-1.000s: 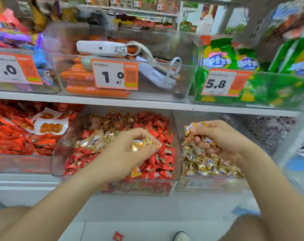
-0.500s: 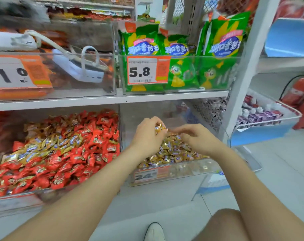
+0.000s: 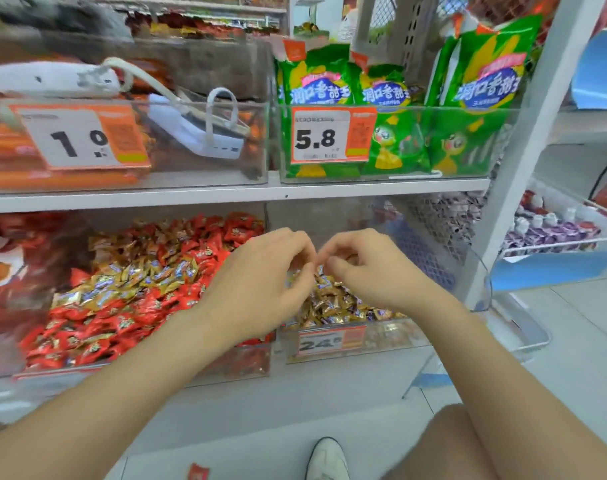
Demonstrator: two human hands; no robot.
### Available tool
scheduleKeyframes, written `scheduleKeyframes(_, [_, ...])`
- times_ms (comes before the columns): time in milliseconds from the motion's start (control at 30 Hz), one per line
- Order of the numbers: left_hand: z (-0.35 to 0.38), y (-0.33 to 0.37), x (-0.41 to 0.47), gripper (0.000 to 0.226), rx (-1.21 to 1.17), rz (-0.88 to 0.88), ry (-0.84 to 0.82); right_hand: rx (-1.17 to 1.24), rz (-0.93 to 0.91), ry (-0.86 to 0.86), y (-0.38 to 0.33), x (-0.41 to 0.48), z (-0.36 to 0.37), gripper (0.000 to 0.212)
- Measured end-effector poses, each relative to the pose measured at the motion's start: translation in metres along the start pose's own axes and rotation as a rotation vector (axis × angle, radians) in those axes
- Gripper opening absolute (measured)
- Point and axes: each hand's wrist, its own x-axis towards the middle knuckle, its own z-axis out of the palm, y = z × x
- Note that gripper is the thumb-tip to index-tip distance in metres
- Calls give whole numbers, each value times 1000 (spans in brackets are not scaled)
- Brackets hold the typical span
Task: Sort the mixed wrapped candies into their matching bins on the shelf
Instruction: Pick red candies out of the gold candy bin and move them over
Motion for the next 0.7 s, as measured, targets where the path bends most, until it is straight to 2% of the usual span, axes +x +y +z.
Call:
scheduleKeyframes(67, [-24,-15,-24,5,114,-50,78,-2,-78,-1,-33,3,17,24])
scheduleKeyframes(200, [-61,-65,-61,12,213,-334,166,15,-219,-52,-93,9,57,22])
scheduleKeyframes(267, [-73,-90,-74,24,350,-575,87,-22,-298,-85,-112,18,82,20])
scheduleKeyframes(333, [-81,-109,-86,40,452,-824,-94,-94,-361,-100,-124,33,106,18])
scheduleKeyframes(400, [-86,-125,-94,60,426,-976,-274,-171,-387,-84,-134,50,127,17])
scheduleKeyframes(467, [-90,-143,-97,82,321,-1033,-362,-215,-368,-86,-142,69,149,18])
scheduleKeyframes(567, [-100,-173,-92,107,144,-1003,-333,-224,-349,-100,-157,95,176,28])
scheduleKeyframes(633, [-104,-190,-89,115,141,-942,-313,-262,-321,-194,-166,109,187,43])
scheduleKeyframes(700, [-104,-202,-87,111,155,-888,-310,-322,-264,-352,-169,121,196,51])
